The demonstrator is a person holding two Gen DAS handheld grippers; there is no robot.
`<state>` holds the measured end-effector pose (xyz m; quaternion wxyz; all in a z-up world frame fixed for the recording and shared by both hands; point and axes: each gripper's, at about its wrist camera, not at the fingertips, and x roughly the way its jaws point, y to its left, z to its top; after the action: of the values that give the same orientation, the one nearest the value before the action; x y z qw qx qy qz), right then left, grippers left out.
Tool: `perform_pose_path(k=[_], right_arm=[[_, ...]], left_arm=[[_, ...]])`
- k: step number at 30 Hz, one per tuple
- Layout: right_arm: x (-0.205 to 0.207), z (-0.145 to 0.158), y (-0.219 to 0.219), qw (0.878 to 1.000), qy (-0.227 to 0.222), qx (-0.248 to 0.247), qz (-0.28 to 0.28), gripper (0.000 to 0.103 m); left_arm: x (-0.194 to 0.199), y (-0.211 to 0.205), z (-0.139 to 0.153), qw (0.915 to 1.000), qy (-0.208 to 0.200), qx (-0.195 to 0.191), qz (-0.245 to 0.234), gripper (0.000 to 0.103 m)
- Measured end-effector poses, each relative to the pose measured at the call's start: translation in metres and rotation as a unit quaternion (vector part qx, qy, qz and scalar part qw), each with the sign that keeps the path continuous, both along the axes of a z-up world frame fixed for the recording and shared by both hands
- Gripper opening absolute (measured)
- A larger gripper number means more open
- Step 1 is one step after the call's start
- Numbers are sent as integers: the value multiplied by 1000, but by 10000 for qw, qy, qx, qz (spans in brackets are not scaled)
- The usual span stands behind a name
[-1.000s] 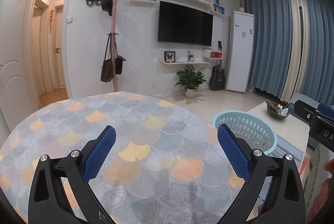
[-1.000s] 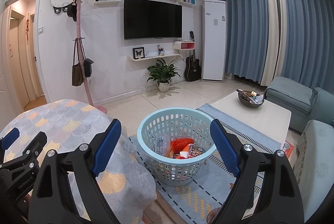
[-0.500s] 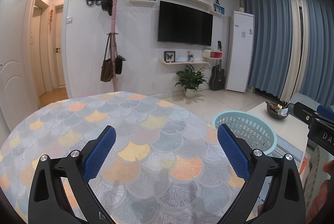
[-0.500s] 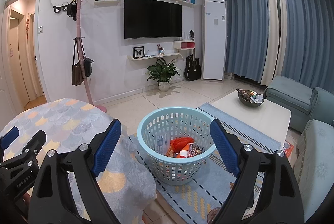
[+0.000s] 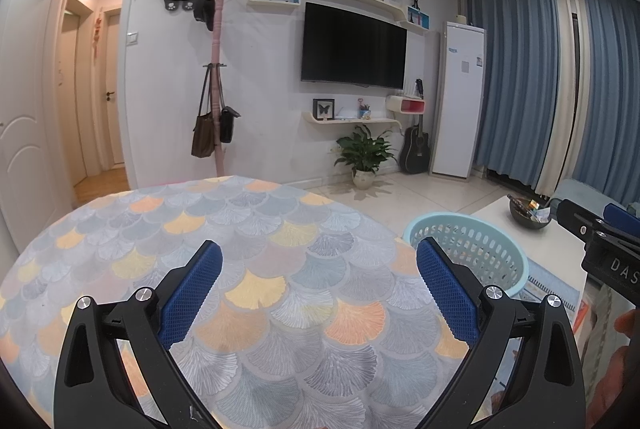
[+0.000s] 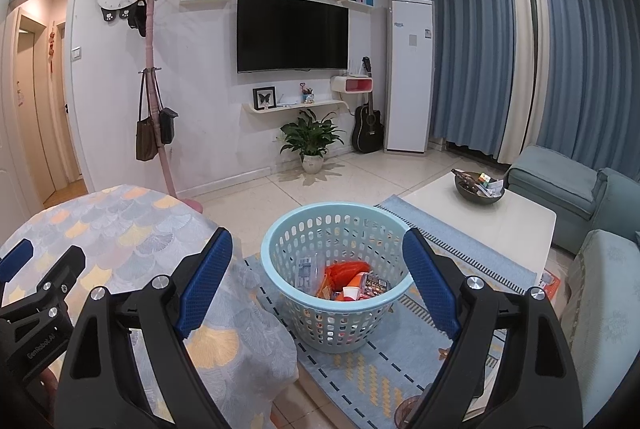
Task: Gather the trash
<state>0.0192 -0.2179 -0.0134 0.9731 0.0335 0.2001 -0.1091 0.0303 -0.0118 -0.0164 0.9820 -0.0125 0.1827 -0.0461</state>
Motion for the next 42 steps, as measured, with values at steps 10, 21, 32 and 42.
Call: perform_pose_path(k=[10,21,32,42], right_arm=[[4,0,-1,10000,18,29,42,83],[2,5,-1,9999,17,-4,112,83],[1,11,3,9997,-48,33,229,83],[8,15,19,9992,6,41,394,83]], left_arm=[[0,2,1,10000,6,-38,-9,95],[-14,-2,16,9991,-111,356,205,95],[-19,5,25,9982,-189,478,304,95],[-15,34,26,9976,40,426,551,95]])
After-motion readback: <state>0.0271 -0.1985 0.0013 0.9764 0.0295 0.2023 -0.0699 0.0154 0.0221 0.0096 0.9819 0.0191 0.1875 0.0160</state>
